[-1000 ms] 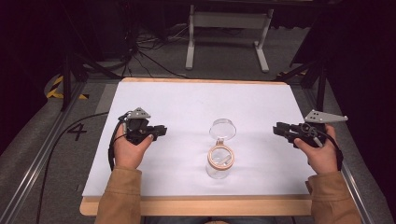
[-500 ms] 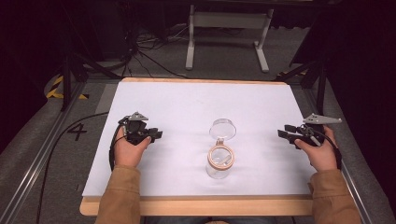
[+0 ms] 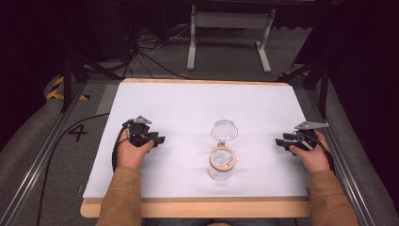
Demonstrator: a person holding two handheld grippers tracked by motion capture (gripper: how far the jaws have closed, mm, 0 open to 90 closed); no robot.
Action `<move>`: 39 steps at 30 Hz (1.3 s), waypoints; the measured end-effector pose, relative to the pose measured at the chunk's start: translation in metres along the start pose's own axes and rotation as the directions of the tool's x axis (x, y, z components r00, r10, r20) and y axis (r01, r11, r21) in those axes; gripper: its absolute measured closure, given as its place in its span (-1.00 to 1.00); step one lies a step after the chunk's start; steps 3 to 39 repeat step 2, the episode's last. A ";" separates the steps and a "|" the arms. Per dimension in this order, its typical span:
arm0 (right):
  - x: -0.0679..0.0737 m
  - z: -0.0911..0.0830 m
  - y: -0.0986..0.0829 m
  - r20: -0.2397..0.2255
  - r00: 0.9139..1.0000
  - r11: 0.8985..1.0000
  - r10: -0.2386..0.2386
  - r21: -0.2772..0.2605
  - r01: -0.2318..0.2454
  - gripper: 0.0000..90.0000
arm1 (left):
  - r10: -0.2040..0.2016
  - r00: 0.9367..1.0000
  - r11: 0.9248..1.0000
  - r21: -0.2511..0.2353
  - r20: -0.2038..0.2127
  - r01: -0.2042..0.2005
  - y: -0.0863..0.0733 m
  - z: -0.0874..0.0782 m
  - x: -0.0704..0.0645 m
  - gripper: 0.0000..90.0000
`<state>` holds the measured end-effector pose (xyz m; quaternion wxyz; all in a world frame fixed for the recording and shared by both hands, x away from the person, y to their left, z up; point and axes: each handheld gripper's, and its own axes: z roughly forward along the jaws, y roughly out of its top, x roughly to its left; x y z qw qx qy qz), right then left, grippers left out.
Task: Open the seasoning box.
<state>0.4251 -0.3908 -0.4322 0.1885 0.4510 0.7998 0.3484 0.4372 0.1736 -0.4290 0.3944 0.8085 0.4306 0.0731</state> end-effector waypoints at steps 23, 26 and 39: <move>0.001 0.000 0.000 -0.001 1.000 1.000 -0.005 -0.004 0.005 0.13 | 0.002 1.000 1.000 0.001 0.001 -0.002 0.001 -0.001 -0.001 0.28; 0.001 0.000 0.000 -0.001 1.000 1.000 -0.005 -0.004 0.005 0.13 | 0.002 1.000 1.000 0.001 0.001 -0.002 0.001 -0.001 -0.001 0.28; 0.001 0.000 0.000 -0.001 1.000 1.000 -0.005 -0.004 0.005 0.13 | 0.002 1.000 1.000 0.001 0.001 -0.002 0.001 -0.001 -0.001 0.28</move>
